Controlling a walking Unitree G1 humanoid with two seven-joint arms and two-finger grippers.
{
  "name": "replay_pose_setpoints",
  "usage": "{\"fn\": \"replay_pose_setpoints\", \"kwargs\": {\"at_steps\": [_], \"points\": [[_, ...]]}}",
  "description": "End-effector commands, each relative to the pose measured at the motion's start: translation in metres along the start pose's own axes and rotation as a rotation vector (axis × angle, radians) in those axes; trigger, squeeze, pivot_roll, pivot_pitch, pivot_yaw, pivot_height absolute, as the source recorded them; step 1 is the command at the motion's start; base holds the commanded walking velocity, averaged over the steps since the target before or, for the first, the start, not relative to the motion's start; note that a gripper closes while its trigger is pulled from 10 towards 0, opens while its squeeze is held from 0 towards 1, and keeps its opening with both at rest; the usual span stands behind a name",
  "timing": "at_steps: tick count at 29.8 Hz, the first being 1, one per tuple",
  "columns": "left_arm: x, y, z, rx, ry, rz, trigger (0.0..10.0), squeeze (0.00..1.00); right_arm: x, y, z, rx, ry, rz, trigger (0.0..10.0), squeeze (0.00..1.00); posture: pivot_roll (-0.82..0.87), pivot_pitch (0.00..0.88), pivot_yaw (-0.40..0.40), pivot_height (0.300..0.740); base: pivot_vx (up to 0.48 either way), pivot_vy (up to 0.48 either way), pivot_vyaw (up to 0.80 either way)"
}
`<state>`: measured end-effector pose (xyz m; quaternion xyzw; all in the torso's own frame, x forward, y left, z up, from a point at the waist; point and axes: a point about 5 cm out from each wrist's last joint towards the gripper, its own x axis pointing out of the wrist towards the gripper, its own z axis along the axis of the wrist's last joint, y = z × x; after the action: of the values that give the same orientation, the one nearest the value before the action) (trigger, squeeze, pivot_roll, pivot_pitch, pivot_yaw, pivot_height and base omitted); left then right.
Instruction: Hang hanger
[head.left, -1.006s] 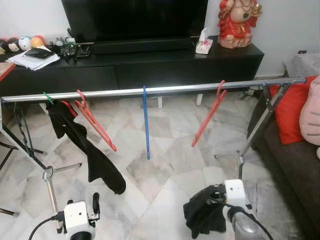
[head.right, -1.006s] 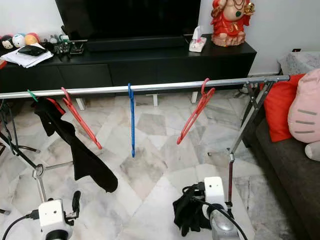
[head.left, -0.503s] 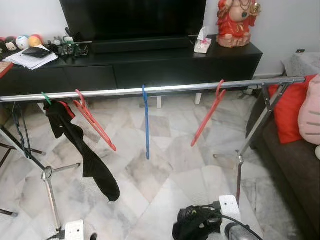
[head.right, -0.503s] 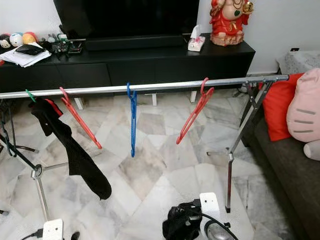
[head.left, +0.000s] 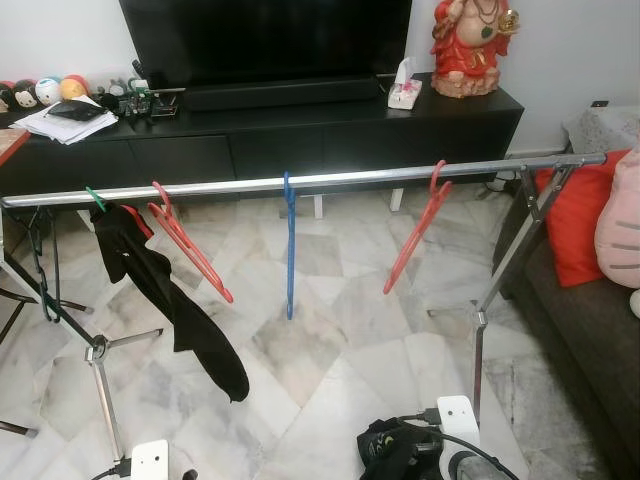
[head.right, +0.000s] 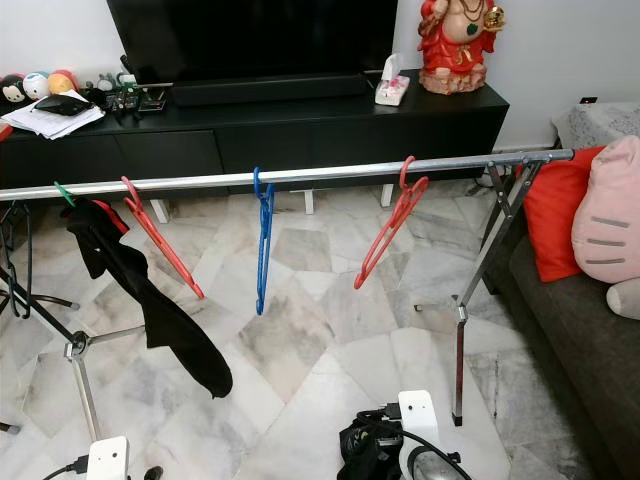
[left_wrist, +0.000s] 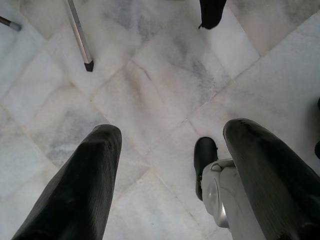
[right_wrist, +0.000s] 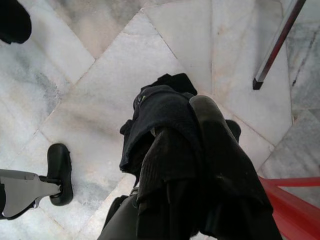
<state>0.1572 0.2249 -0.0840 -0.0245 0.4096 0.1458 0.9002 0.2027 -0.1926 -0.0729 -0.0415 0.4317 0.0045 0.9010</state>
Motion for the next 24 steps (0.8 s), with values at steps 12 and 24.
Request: {"fn": "replay_pose_setpoints", "kwargs": {"at_steps": [12,24], "points": [[-0.002,-0.004,-0.005,-0.010,0.006,-0.007,10.0,0.00,-0.001,0.000,-0.006,0.009,0.026,-0.008,10.0,0.00,-0.09,0.000,0.044,0.740,0.000,0.000,0.00],[-0.002,-0.005,-0.008,-0.017,0.010,-0.015,10.0,0.00,0.001,-0.017,0.024,0.144,-0.131,-0.128,10.0,0.00,-0.10,0.000,0.055,0.740,0.000,0.000,0.00]]}}
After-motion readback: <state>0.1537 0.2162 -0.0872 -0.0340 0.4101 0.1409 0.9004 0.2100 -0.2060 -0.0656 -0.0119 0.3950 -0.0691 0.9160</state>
